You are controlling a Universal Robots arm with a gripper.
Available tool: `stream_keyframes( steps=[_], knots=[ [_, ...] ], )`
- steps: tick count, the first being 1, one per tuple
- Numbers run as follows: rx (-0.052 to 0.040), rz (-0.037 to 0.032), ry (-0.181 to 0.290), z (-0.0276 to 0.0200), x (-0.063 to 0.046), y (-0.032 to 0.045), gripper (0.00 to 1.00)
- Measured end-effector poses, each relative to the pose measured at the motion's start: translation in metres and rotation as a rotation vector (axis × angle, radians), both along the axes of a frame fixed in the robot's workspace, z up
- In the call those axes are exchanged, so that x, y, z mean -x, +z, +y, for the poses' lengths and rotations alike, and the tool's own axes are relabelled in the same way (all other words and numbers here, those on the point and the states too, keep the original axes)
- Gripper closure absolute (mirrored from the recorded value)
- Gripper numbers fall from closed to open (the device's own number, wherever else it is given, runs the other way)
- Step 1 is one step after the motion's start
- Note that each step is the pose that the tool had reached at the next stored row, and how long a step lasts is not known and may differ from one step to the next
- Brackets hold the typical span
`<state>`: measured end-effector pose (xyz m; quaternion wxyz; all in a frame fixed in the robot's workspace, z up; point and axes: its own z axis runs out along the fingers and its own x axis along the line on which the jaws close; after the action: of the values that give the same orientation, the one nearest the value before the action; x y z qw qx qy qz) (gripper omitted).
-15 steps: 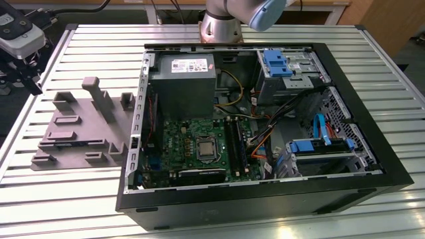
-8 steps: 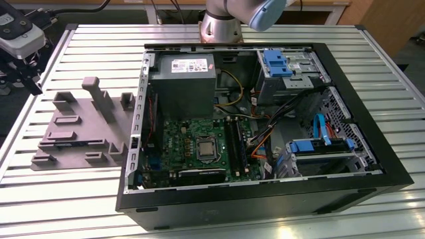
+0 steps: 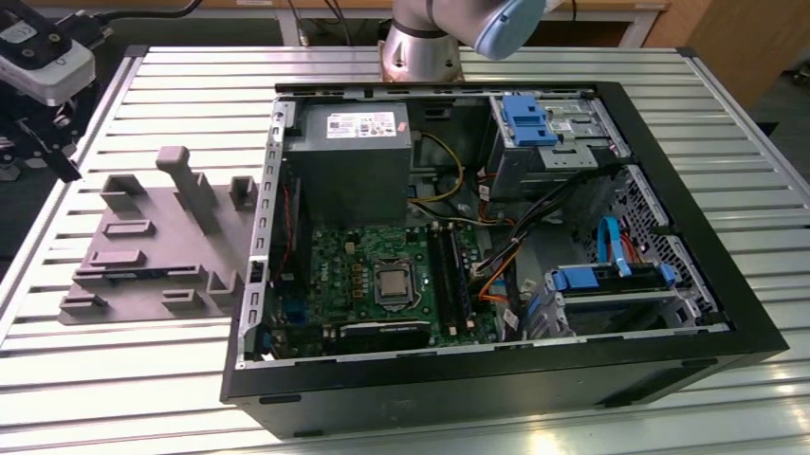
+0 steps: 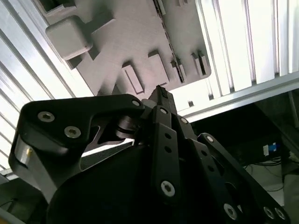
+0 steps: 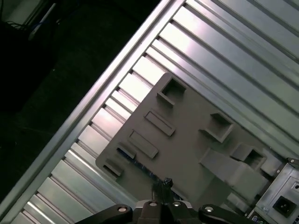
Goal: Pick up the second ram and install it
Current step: 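Pick up the second ram and move it above second insertion slot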
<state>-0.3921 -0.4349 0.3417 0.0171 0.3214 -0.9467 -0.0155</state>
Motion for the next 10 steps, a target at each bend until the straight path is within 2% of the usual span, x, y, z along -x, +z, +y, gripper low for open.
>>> stream_keyframes(
  steps=[10],
  knots=[
    [0.0001, 0.0000, 0.170, 0.0000, 0.0000, -0.0011, 0.89]
  ],
)
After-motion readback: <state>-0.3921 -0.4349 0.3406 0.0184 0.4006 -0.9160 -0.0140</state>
